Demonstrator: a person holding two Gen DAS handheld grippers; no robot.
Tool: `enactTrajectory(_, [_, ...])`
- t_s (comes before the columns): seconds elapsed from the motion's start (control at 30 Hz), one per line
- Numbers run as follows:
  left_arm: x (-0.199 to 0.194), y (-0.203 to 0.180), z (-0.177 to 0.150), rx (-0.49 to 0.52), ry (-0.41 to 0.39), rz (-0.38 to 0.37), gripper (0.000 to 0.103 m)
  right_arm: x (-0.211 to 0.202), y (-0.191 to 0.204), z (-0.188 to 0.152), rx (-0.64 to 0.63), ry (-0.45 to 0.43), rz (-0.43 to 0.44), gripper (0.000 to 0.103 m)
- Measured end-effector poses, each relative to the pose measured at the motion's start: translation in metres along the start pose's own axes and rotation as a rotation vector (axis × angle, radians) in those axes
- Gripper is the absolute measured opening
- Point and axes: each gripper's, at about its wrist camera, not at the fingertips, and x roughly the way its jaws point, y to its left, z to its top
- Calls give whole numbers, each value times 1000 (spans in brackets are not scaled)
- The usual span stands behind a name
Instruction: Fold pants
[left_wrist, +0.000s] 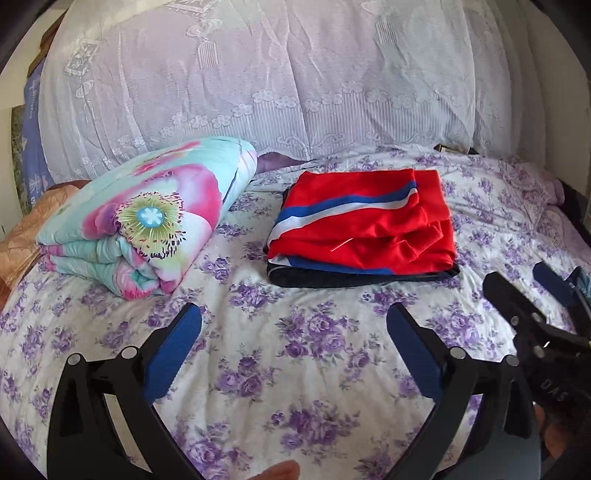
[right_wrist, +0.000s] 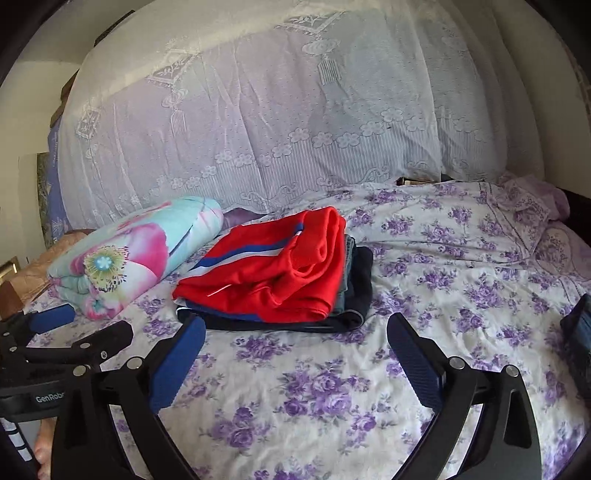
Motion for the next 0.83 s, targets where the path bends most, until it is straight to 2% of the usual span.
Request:
enactTrajectory(0.13, [5,-3,-2,24,-12,28,98,5,-5,-1,11,12,1,99])
enactTrajectory(0.4, [8,5,-3,-26,-23,43,98,10,-8,-3,15,21,-5,99])
enactTrajectory(0.7, [4,-3,-3,11,-29,31,98,9,-6,-4,4,16,-2,99])
enactTrajectory(0.83, [7,1,-2,-20,-7,5,98,9,-6,-4,4,18,0,99])
